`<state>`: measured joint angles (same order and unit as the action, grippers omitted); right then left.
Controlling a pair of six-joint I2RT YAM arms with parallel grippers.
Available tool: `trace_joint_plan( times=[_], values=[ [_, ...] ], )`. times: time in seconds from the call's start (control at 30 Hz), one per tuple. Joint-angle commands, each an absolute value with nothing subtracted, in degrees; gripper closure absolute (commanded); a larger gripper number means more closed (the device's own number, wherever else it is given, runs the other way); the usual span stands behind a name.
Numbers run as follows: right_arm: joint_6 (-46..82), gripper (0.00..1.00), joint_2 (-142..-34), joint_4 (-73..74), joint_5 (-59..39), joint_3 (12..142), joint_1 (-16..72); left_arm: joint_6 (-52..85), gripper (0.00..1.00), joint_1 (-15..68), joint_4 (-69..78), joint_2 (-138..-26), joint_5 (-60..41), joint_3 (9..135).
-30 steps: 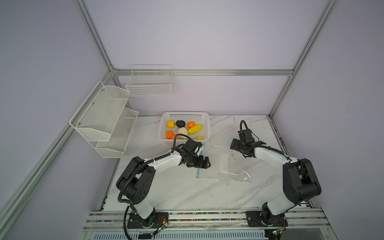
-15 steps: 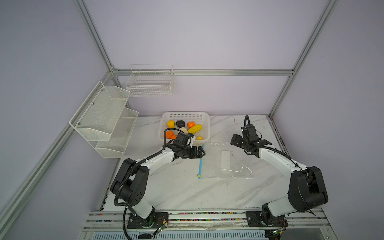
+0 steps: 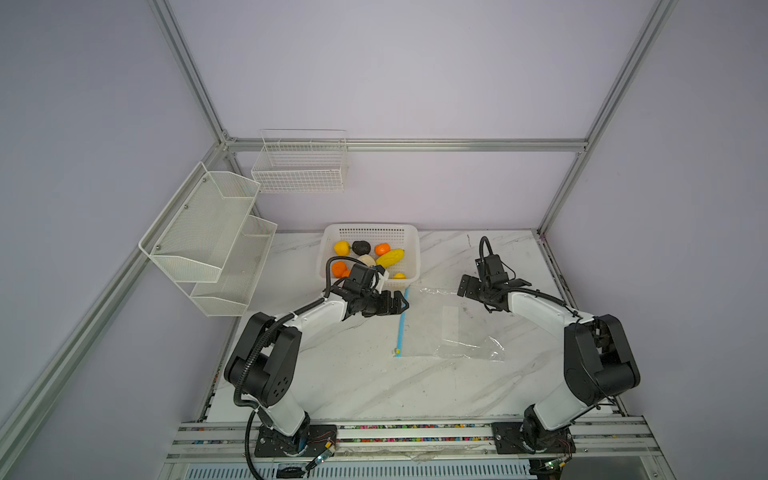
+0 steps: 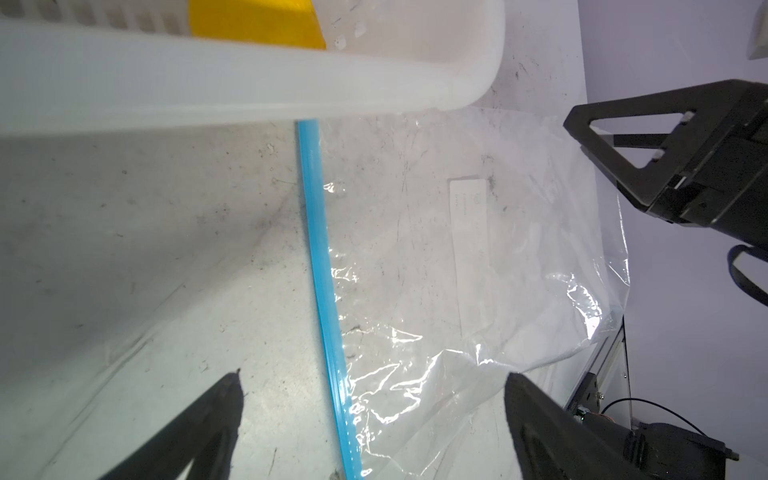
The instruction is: Place the food in the zip-top bag and seal the zipper
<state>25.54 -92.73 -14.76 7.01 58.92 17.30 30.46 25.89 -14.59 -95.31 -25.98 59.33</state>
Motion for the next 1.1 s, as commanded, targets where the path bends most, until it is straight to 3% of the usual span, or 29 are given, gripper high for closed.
trace_joint_plan(
  times=[0.0,0.6,1.07],
  values=[
    [24.31,0.02,-92.39,-15.07,9.01,60.28,17.09,30.31,0.04,26.14,-12.39,-95.48,-29.08,56.84],
    [22.59,0.02,-82.57,-19.31,8.41,58.86,18.77,32.70,0.11,30.15,-10.11,-99.49,-30.68,57.70],
    [24.90,0.03,-88.56,-14.93,6.84,59.63,26.09,33.37,0.11,29.89,-10.02,-100.75,-29.28,58.26]
  ],
)
